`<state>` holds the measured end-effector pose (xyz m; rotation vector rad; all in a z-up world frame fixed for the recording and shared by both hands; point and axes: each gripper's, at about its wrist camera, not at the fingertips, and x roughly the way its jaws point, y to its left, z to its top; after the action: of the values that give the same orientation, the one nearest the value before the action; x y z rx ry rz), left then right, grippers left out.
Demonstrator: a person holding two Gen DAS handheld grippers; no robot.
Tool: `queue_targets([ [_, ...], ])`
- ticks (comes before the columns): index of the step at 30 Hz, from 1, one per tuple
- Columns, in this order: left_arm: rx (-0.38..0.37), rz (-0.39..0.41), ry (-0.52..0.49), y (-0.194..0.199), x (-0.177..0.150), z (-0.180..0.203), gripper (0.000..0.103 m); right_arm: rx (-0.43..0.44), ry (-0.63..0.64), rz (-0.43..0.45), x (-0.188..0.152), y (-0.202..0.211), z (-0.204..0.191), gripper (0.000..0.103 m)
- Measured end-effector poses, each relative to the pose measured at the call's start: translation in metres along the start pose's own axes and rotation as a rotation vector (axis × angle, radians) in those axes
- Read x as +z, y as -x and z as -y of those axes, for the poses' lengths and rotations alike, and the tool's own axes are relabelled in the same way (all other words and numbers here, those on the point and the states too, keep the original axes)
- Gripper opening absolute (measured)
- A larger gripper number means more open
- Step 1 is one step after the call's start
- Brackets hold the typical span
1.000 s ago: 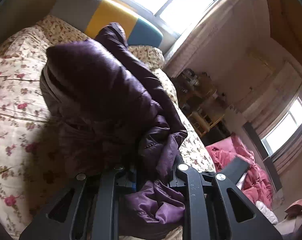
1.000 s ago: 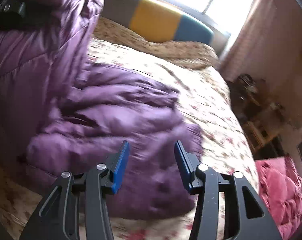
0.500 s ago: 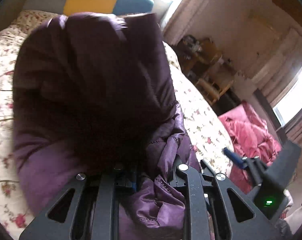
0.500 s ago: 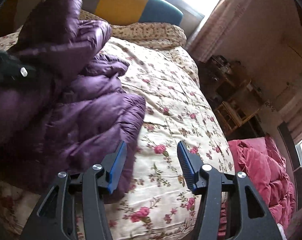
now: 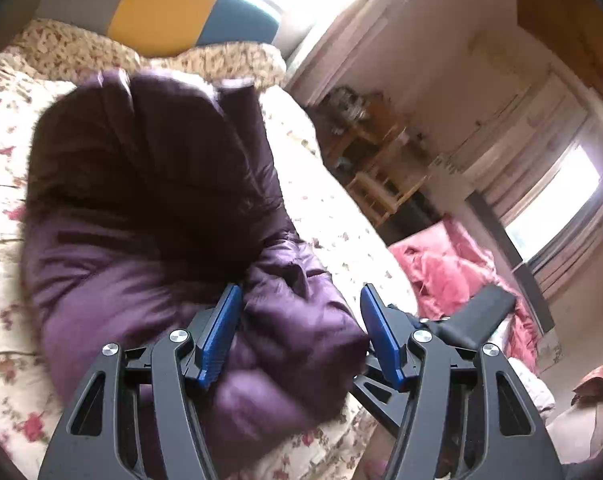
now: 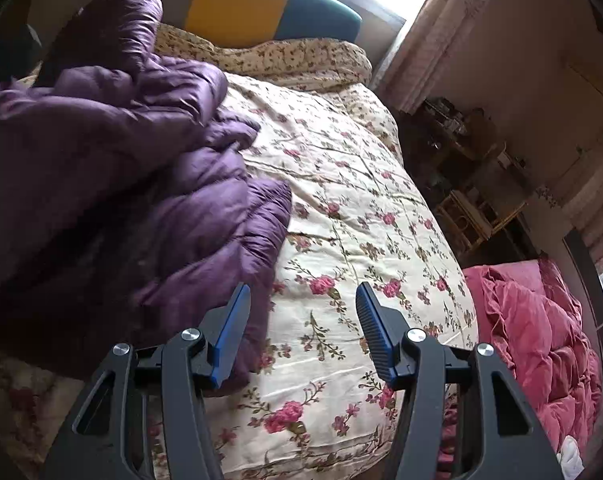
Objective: Fold large clothes
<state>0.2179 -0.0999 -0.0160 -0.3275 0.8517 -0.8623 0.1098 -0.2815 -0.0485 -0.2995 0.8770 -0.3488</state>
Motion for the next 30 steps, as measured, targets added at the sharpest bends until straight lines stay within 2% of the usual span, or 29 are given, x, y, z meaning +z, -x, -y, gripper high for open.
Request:
queue_targets([
  [2,-0.004,0.036,0.018,0.025,-0.003,-0.009,0.061,0.011,0.004,0.013,0.003,0.008,-0.002,0.055],
  [5,0.05,0.078,0.059,0.046,-0.014,-0.022,0.061,0.034,0.004,0.036,0.006,0.024,-0.005,0.055],
  [9,0.185,0.097,0.142,0.07,-0.034,-0.066,0.061,0.076,0.005,0.077,0.011,0.051,-0.011,0.056],
  [13,0.323,0.07,0.147,0.077,-0.057,-0.091,0.058,0.137,0.004,0.119,0.02,0.077,-0.021,0.058],
  [16,0.346,0.04,0.142,0.072,-0.07,-0.098,0.051,0.177,0.003,0.145,0.027,0.092,-0.03,0.06],
  [18,0.338,0.023,0.135,0.067,-0.073,-0.099,0.044,0.202,0.005,0.166,0.033,0.101,-0.037,0.062],
  [20,0.338,0.017,0.125,0.061,-0.076,-0.096,0.043,0.214,0.009,0.177,0.038,0.106,-0.044,0.062],
  [21,0.332,0.015,0.117,0.06,-0.078,-0.096,0.039,0.22,0.014,0.181,0.041,0.108,-0.048,0.062],
  [26,0.331,0.005,0.071,0.055,-0.076,-0.09,0.037,0.228,0.029,0.182,0.05,0.105,-0.061,0.061],
  [30,0.331,-0.005,0.033,0.049,-0.074,-0.085,0.031,0.225,0.043,0.173,0.05,0.106,-0.065,0.058],
])
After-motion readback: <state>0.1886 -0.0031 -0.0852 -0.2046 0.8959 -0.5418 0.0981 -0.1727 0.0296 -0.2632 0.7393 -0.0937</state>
